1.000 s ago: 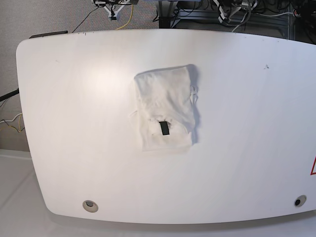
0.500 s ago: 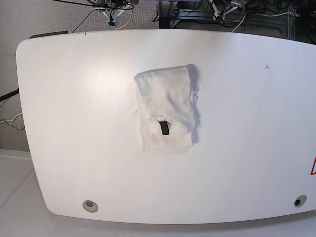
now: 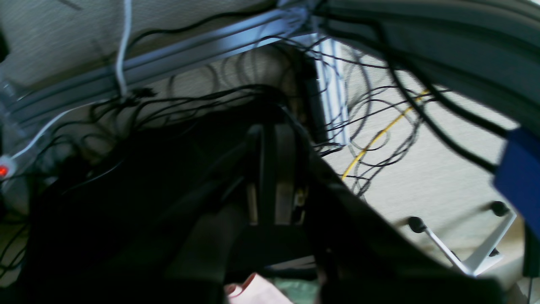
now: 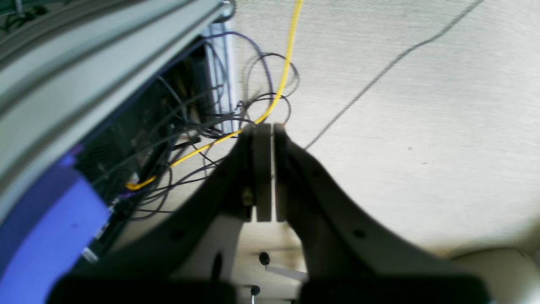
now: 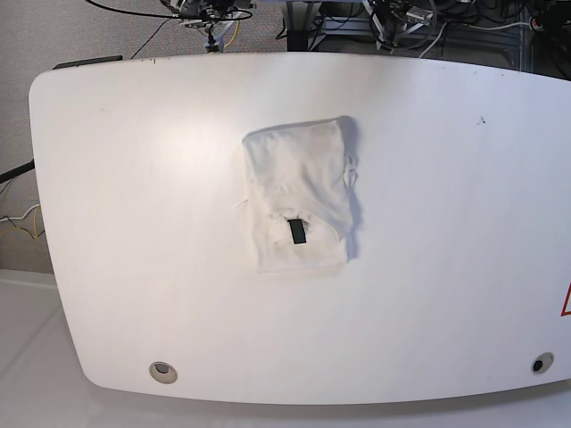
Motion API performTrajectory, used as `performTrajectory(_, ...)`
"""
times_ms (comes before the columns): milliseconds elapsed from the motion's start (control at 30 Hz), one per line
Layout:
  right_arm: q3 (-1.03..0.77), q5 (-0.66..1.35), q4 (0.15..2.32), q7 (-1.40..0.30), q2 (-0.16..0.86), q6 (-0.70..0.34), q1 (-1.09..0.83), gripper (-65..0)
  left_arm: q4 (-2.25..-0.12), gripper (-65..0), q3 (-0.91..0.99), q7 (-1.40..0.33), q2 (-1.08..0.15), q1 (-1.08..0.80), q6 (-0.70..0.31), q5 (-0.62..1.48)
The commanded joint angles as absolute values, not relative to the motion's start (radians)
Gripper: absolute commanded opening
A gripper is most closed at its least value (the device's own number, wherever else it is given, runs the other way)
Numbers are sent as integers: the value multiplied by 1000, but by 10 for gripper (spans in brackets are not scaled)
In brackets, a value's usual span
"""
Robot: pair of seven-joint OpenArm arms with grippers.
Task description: Fold the T-shirt properly
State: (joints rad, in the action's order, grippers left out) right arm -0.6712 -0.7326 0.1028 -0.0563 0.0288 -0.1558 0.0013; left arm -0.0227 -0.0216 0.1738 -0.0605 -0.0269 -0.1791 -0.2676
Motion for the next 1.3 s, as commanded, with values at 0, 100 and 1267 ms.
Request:
performTrajectory(0, -673, -733, 104, -58, 35, -153, -1, -650, 0, -619, -21, 176, -64, -7, -185, -265)
performTrajectory(100, -673, -733, 104, -56, 35, -153, -1, -650, 0, -619, -19, 176, -64, 5, -185, -265)
performTrajectory(1267, -677, -730, 105, -54, 13, -154, -1, -650, 0, -619, -27, 176, -70, 24, -188, -266)
